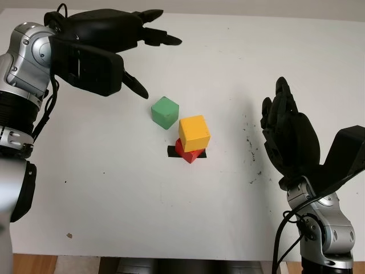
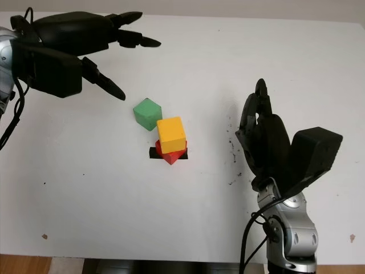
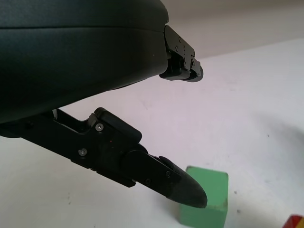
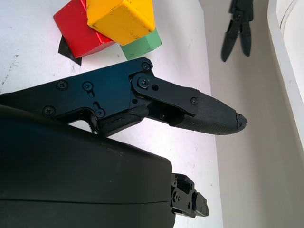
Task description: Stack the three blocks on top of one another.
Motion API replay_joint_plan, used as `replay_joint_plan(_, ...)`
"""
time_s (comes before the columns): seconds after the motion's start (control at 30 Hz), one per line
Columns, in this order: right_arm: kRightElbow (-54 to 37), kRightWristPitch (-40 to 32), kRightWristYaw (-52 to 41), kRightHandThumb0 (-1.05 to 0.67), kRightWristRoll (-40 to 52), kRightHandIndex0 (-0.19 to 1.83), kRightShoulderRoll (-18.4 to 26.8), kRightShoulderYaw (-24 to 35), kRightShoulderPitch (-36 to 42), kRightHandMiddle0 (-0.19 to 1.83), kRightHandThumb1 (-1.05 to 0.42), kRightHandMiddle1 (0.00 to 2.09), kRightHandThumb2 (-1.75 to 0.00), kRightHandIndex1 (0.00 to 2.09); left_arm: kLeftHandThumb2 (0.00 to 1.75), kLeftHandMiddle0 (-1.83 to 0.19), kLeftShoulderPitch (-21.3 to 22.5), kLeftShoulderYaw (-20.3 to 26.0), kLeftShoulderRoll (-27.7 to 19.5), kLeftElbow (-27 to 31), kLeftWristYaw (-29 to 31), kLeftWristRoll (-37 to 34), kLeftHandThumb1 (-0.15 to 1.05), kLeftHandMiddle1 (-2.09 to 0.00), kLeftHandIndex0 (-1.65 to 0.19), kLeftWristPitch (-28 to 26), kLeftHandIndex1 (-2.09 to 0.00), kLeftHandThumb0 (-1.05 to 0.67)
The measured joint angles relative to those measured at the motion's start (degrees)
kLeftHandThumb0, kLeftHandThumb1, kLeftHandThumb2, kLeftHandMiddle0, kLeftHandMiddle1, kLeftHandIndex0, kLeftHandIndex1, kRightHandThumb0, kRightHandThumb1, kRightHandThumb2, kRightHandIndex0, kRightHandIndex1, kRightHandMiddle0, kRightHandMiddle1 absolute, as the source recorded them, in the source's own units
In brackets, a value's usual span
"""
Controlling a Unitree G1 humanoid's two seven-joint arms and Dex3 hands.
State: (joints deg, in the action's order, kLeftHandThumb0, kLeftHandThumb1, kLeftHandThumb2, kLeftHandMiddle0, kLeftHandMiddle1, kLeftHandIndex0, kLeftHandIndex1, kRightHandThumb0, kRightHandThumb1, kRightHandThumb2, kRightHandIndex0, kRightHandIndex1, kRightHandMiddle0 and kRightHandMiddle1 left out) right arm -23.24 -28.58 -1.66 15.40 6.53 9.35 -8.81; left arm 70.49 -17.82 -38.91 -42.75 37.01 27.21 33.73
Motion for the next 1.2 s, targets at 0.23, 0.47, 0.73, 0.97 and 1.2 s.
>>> replay_joint_plan(0.23,-0.76,-0.24,0.20,-0.73,0.06,-0.19,-0.05,-0.01,0.20,-0.19,-1.05,0.00,-0.73,0.00,0.07,0.19,-0.23,-1.18,-0.01,-0.53,1.14,0.29,0.89,0.00,-0.18,3.39,-0.05,-0.93)
replay_joint_plan(0.47,-0.77,-0.25,0.06,-0.72,0.11,-0.19,-0.05,-0.01,0.32,-0.19,-1.05,0.00,-0.74,0.00,0.05,0.15,-4.30,-1.23,-0.04,-0.58,-5.22,2.53,0.85,-0.05,-0.30,5.62,-0.10,-0.81)
replay_joint_plan(0.73,-0.77,-0.43,-0.44,-0.73,0.16,-0.19,0.04,0.07,0.32,-0.19,-1.05,0.00,-0.74,0.00,0.05,0.09,-7.09,-1.64,-0.03,-0.51,-14.46,7.78,0.82,-0.07,-0.40,6.18,-0.13,-0.80)
replay_joint_plan(0.97,-0.76,-0.52,-0.74,-0.74,0.16,-0.19,0.34,0.20,0.22,-0.19,-1.05,0.00,-0.73,0.00,0.06,0.04,-8.41,-4.54,0.06,-1.14,-29.37,17.31,0.86,-0.07,-0.46,8.02,-0.14,-0.85)
replay_joint_plan(1.2,-0.76,-0.85,-0.72,-0.74,0.16,-0.19,0.46,0.18,0.04,-0.19,-1.05,0.00,-0.73,0.00,0.06,0.01,-8.67,-6.54,1.27,-3.65,-35.79,20.07,0.89,-0.06,-0.51,8.11,-0.16,-0.86)
